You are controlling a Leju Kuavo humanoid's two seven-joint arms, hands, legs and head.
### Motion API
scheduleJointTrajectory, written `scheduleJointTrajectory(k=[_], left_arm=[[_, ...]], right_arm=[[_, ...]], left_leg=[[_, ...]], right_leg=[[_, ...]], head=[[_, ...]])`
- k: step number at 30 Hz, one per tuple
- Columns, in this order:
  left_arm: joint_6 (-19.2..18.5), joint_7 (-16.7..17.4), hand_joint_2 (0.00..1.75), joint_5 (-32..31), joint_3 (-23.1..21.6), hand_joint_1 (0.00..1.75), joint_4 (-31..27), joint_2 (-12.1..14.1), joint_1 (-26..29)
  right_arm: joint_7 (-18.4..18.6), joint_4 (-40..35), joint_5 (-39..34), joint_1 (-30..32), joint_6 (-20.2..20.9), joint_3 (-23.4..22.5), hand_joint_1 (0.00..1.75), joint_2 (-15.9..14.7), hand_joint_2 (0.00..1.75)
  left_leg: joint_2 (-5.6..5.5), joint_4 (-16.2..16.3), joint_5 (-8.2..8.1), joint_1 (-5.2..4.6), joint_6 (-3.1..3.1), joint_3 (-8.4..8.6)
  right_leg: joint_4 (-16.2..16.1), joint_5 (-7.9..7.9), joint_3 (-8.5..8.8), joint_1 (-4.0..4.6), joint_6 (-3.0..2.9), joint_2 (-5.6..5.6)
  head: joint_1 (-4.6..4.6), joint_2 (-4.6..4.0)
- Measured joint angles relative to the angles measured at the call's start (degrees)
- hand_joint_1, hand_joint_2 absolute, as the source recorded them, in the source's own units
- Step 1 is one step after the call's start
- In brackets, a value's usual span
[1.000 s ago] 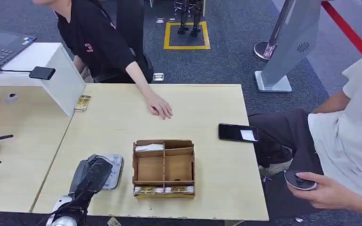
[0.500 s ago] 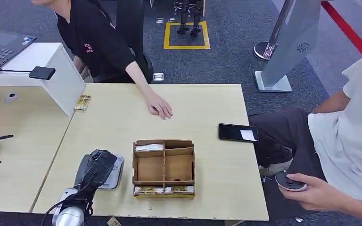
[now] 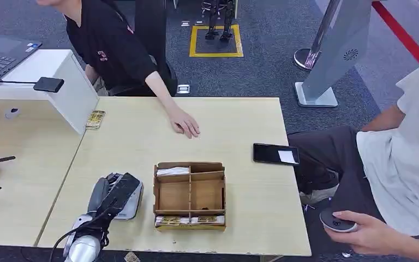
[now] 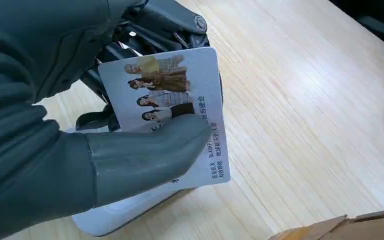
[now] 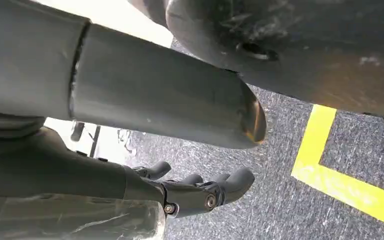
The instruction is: Pass the card to the sensor for recognition and then transmit it.
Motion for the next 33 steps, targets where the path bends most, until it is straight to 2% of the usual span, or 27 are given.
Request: scheduleJointTrajectory(k=[13, 18, 25, 33], left_arm=[[0.0, 0.1, 1.75, -0.1, 0.0, 1.75, 0.3, 0.4, -0.1], [-0.1, 0.4, 1.75, -1.3, 1.9, 1.75, 0.8, 1.4, -0.3], [-0.4, 0.4, 1.75, -2.2, 2.5, 1.75, 0.8, 1.5, -0.3], [-1.7, 0.8, 1.75, -2.9, 2.6, 1.75, 0.8, 1.9, -0.3]], right_arm=[[0.0, 0.4, 0.0, -0.1, -0.1, 0.0, 0.0, -0.2, 0.0], [0.2, 0.7, 0.0, -0.1, -0.5, 0.0, 0.0, -0.3, 0.0], [0.3, 0.7, 0.0, -0.1, -0.6, 0.0, 0.0, -0.3, 0.0], [0.3, 0.6, 0.0, -0.1, -0.3, 0.0, 0.0, -0.3, 0.0]], left_leg=[[0.0, 0.0, 0.0, 0.0, 0.0, 0.0], [0.0, 0.0, 0.0, 0.01, 0.0, -0.01], [0.0, 0.0, 0.0, 0.0, 0.0, -0.01], [0.0, 0.0, 0.0, 0.01, 0.0, -0.01]], right_leg=[[0.0, 0.0, 0.0, 0.0, 0.0, 0.0], [0.0, 0.0, 0.0, 0.0, 0.0, 0.0], [0.0, 0.0, 0.0, 0.0, 0.0, 0.0], [0.0, 0.0, 0.0, 0.0, 0.0, -0.01]], head=[[0.0, 0.0], [0.0, 0.0], [0.0, 0.0], [0.0, 0.0]])
